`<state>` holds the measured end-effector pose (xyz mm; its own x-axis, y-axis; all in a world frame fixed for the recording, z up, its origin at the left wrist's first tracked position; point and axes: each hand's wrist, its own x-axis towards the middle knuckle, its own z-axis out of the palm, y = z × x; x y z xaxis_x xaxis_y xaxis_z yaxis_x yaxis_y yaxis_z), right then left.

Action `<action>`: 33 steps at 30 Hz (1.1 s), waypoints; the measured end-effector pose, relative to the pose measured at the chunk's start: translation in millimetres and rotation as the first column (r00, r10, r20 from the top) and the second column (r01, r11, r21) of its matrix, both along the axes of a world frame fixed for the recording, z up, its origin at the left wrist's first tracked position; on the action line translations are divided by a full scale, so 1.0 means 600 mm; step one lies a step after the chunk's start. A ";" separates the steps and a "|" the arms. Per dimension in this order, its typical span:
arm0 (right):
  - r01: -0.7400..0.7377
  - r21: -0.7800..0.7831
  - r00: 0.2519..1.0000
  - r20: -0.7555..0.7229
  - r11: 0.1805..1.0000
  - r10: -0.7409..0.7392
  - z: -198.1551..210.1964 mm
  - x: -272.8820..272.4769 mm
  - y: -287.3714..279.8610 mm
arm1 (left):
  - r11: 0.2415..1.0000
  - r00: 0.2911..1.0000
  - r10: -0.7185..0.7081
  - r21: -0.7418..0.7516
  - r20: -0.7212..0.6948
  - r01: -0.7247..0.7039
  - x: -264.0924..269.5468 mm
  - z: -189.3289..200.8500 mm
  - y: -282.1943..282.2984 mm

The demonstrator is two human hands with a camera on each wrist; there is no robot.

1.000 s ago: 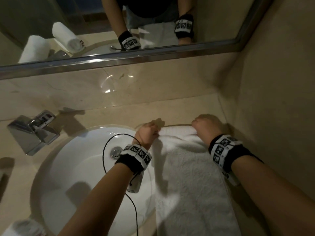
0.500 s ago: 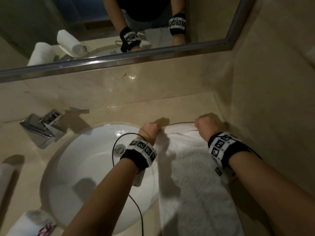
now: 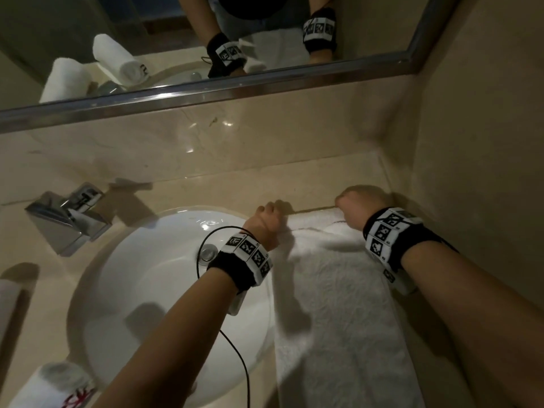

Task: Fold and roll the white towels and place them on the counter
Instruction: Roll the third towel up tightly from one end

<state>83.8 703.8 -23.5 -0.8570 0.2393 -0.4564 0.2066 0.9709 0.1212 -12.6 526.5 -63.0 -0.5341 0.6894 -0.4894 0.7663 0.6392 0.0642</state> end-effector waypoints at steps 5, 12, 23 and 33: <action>-0.010 0.001 1.000 -0.029 1.000 0.010 -0.009 -0.026 0.021 | 0.995 0.993 0.103 0.013 0.064 -0.104 -0.029 -0.003 0.020; 0.053 0.035 0.998 0.017 0.998 -0.054 -0.011 -0.072 0.056 | 0.962 0.966 0.236 0.117 0.105 -0.248 -0.079 -0.002 0.050; 0.005 0.084 0.997 -0.081 0.996 0.002 -0.012 -0.044 0.031 | 0.825 0.966 0.238 0.503 0.101 -0.256 -0.048 -0.017 0.014; -0.004 0.141 1.000 0.016 0.990 0.001 -0.007 -0.016 -0.014 | 0.939 0.992 -0.085 0.326 -0.095 0.111 -0.004 0.002 -0.014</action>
<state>74.0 695.4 -27.7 -0.8504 0.3001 -0.4321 0.2011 0.9444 0.2601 -15.2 517.8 -61.6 -0.4831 0.8559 -0.1846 0.8352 0.5137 0.1963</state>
